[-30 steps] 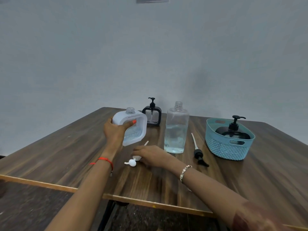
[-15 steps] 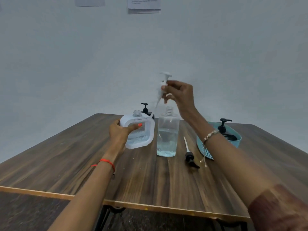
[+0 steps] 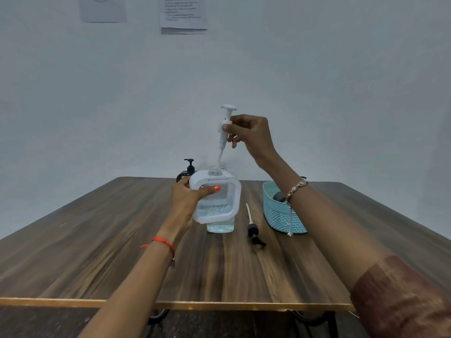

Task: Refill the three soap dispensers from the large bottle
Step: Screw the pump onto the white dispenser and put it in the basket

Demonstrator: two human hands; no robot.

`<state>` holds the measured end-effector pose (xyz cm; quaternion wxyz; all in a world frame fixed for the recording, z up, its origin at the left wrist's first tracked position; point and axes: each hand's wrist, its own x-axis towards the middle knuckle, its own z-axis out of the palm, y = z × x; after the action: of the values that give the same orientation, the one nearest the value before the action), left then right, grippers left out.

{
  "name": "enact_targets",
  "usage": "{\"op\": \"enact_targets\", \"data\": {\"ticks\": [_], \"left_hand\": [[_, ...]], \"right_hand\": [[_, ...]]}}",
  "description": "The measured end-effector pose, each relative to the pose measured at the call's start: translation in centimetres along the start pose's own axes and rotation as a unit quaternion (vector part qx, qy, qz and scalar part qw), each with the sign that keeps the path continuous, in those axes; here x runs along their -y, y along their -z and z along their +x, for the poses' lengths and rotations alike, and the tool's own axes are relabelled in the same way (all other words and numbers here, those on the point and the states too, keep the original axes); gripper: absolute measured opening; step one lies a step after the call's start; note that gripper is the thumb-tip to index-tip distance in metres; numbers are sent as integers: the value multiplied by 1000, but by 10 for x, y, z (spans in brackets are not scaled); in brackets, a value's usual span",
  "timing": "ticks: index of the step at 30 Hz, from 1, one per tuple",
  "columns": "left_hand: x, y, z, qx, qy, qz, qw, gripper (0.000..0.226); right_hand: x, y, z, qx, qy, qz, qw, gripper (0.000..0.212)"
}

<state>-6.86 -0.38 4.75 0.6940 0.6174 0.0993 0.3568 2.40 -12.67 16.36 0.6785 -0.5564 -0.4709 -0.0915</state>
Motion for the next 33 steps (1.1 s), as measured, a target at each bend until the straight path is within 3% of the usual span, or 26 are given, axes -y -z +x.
{"op": "enact_targets", "data": {"ticks": [7,12,15,19,22,27,29,33], "left_hand": [[-11,-15,-9,14,-21,-24,999,33],[-8,-20,-9,12,-22,-4,1000,43],[-5,-22,-10,8,-19,-18,1000,36],[-4,-28,-10,6,-16,-15,1000,34],[-4,-33,-12,10,-9,-27,1000,32],[-5,-35,-14,18,-9,-21,1000,34],[-6,-37,-14,23,-8,-24,999,34],[-8,-42,-17,39,2,-43,998,33]], "right_hand": [[-24,1,-35,65,-38,-147,986,19],[-32,2,-50,0,-57,-136,989,30],[-34,5,-56,-62,-49,-77,994,40],[-34,15,-54,-61,-87,-25,994,15],[-30,17,-53,-12,-108,-38,993,17],[-32,24,-55,-89,-119,-18,989,23],[-32,28,-54,-62,-127,-29,989,24],[-32,31,-49,74,-158,-22,984,33]]}}
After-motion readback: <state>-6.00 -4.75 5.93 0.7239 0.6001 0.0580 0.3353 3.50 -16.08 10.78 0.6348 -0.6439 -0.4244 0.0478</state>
